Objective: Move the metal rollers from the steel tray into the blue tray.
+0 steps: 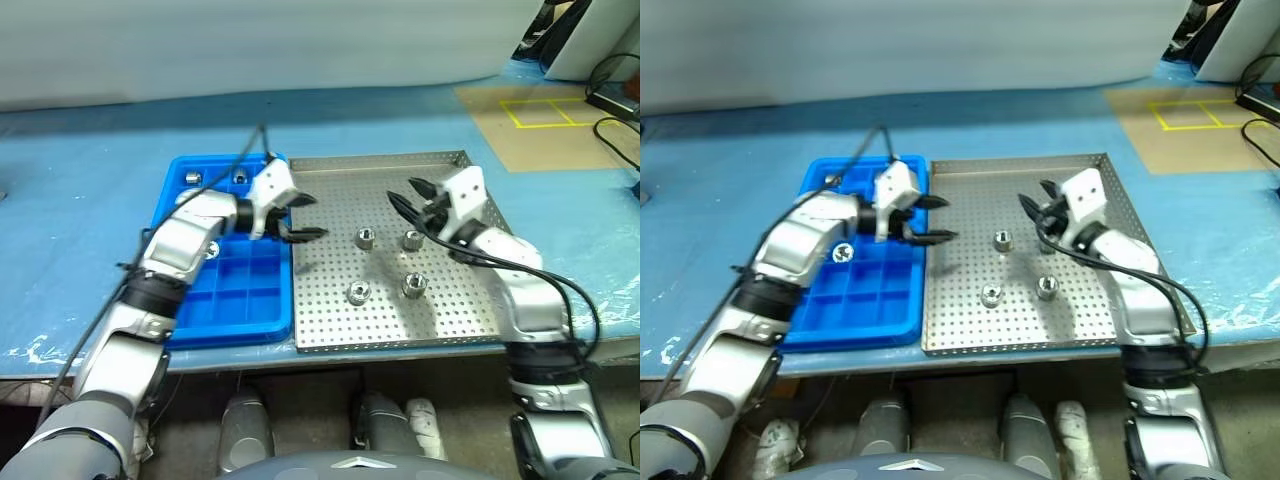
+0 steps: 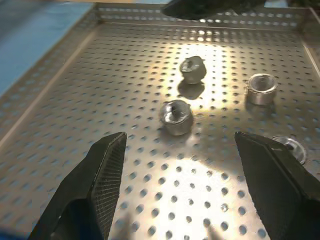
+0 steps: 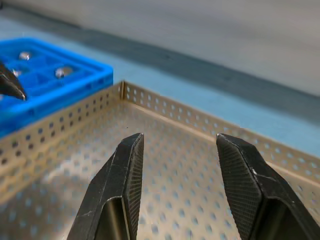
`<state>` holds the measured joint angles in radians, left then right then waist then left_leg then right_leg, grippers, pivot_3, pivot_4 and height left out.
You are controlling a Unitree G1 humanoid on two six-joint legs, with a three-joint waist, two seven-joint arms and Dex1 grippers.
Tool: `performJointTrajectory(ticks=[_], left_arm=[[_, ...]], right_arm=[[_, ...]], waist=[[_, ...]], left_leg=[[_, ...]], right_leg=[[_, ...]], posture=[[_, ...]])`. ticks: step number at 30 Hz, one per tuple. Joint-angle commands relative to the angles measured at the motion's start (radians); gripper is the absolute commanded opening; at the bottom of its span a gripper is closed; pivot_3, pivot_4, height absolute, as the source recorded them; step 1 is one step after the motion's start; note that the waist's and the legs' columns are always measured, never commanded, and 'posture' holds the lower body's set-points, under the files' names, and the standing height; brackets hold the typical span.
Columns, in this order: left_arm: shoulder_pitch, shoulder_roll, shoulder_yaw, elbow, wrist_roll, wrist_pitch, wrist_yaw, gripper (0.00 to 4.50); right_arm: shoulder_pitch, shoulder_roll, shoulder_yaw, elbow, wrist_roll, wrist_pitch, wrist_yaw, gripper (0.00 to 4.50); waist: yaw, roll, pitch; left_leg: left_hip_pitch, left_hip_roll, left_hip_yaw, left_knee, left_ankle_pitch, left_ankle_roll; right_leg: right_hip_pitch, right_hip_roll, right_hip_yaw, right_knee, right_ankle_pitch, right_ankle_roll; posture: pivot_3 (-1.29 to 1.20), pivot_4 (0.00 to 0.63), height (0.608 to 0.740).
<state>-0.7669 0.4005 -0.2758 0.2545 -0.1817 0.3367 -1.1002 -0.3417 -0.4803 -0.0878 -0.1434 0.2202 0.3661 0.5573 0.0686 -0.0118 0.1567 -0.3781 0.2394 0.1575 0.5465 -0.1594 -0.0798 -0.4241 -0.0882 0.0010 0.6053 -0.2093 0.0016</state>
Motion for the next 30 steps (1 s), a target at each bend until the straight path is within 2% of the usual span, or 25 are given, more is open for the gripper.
performJointTrajectory(ticks=[1,4,11,17,24,30], left_arm=[[-0.043,-0.055,-0.082,0.087,0.041,-0.093,-0.080,3.67],[-0.065,-0.089,-0.130,0.159,0.066,-0.139,-0.152,3.67],[-0.123,-0.145,-0.183,0.355,0.137,-0.267,-0.238,3.67],[-0.146,-0.203,-0.181,0.418,0.159,-0.309,-0.275,3.67],[-0.143,-0.240,-0.191,0.459,0.192,-0.317,-0.284,3.67],[-0.142,-0.236,-0.193,0.480,0.225,-0.305,-0.294,3.67]], right_arm=[[0.041,-0.034,-0.065,-0.105,0.035,0.033,-0.005,2.40],[0.111,-0.046,-0.089,-0.208,0.097,0.117,0.012,2.40],[0.279,-0.127,-0.133,-0.397,0.283,0.307,0.107,2.40],[0.334,-0.196,-0.145,-0.519,0.401,0.452,0.107,2.40],[0.315,-0.191,-0.142,-0.763,0.507,0.648,-0.083,2.40],[0.298,-0.176,-0.144,-0.858,0.585,0.745,-0.207,2.40]], waist=[[-0.012,0.000,0.000],[-0.029,0.000,0.000],[-0.031,0.000,0.000],[-0.031,0.000,0.000],[-0.032,0.001,0.000],[-0.030,0.001,0.000]], left_leg=[[0.000,0.000,0.000,0.000,0.000,0.000],[0.000,0.000,0.001,0.000,0.000,0.001],[0.006,0.000,0.005,0.001,-0.002,0.004],[0.009,0.000,0.007,0.004,-0.005,0.008],[0.009,0.001,0.008,0.003,-0.004,0.007],[0.009,0.000,0.009,0.003,-0.004,0.007]], right_leg=[[0.000,0.000,0.000,0.000,0.000,0.000],[0.000,0.000,0.001,0.000,0.000,0.000],[0.004,-0.001,0.004,-0.003,-0.002,-0.004],[0.007,-0.002,0.004,-0.004,-0.002,-0.004],[0.006,-0.002,0.005,-0.005,-0.002,-0.004],[0.006,-0.002,0.006,-0.005,-0.002,-0.003]], posture=[[-0.21,0.150,0.740],[-0.26,0.150,0.740],[-0.32,0.150,0.740],[-0.33,0.150,0.740],[-0.35,0.150,0.740],[-0.36,0.150,0.740]])
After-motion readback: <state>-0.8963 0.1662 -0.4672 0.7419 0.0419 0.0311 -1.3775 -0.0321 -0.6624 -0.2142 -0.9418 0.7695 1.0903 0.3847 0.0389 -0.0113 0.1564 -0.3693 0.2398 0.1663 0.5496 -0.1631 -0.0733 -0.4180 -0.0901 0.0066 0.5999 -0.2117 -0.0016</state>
